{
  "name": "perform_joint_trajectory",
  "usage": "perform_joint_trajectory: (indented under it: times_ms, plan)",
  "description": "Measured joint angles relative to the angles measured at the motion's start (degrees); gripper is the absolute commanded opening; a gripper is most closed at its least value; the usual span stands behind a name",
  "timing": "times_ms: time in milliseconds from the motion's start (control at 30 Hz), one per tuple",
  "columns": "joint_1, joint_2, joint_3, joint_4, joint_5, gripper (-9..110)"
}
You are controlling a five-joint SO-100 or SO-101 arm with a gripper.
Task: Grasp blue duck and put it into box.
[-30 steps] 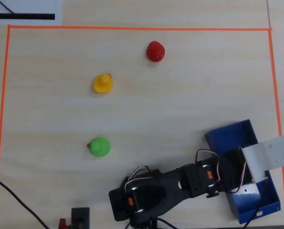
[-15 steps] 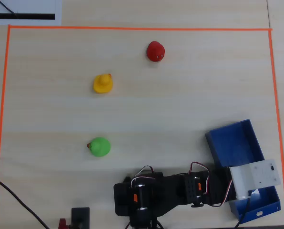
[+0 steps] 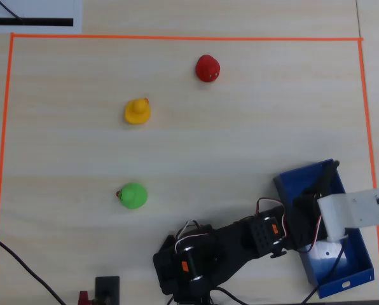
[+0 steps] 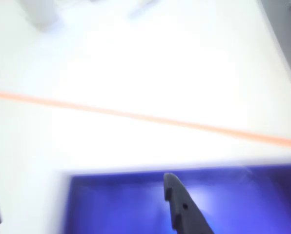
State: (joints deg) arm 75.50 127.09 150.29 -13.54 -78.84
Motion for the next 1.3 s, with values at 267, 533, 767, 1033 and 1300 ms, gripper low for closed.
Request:
perform_joint_trajectory:
  times_ms: [267,533,767,1033,1300]
  plan:
    - [-28.39,15.29,-12.92,32.34,8.61,0]
    - [-64.60,39.55,1.93,64.51,14.15,0]
    - [-76.46,57.48,21.62,75.67,13.80,0]
    - [-76.55,63.46,28.21,87.19,8.61,0]
    - [-75.76,63.46,28.21,87.36,8.09,0]
